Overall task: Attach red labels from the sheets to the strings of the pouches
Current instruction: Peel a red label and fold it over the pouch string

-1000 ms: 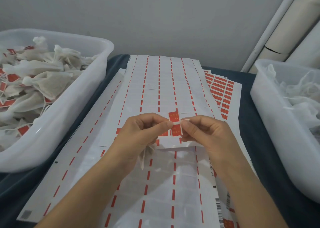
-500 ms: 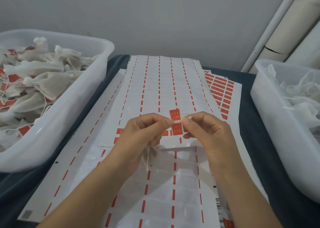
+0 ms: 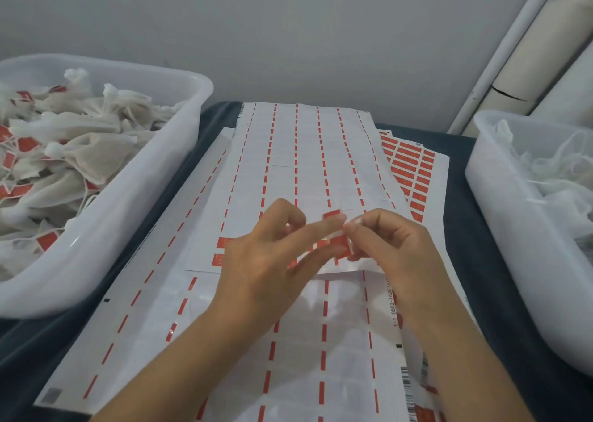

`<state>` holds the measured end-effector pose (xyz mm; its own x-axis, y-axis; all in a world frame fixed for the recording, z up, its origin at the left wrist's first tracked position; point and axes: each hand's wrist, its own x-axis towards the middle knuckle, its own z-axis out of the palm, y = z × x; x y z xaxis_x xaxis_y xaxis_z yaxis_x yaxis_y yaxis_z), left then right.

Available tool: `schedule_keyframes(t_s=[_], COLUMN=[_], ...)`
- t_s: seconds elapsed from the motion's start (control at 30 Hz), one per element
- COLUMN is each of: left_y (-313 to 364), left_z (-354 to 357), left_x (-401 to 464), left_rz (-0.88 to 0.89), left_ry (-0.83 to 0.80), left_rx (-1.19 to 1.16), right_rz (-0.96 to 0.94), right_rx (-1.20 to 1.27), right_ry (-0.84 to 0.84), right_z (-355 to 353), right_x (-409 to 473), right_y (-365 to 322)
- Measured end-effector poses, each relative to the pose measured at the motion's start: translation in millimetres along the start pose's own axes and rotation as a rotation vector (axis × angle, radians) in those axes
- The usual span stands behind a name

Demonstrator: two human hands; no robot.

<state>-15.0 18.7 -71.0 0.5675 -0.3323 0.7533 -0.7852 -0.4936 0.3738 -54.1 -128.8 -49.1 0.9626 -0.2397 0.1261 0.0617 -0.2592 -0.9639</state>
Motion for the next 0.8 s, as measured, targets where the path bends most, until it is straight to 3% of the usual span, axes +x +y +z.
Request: schedule_keyframes(t_s=[0.33, 0.4, 0.47, 0.57, 0.67, 0.8], left_y=[2, 5, 11, 16, 21, 20], left_z=[-2, -3, -6, -9, -9, -8], left_x=[3, 4, 7, 11, 13, 12], left_rz=[-0.171, -0.311, -0.578, -0.928, -1.061, -1.105], left_ry=[-0.047, -0.079, -0.094, -0.093, -0.050, -0.018], left_rx=[-0.184, -0.261, -0.467, -0.832, -0.965, -1.015], right_rz=[-0.156, -0.146, -0.121, -0.073, -0.081, -0.045], right_rx=[-0.123, -0.106, -0.021, 0.107, 0.117, 0.199], right_ry=[-0.047, 0.050, 0.179, 0.171, 0.063, 0.035], right_z=[-12, -17, -20, -12, 8, 15], right_x=[-3, -2, 0, -1, -6, -8], right_y=[-13, -13, -15, -15, -13, -11])
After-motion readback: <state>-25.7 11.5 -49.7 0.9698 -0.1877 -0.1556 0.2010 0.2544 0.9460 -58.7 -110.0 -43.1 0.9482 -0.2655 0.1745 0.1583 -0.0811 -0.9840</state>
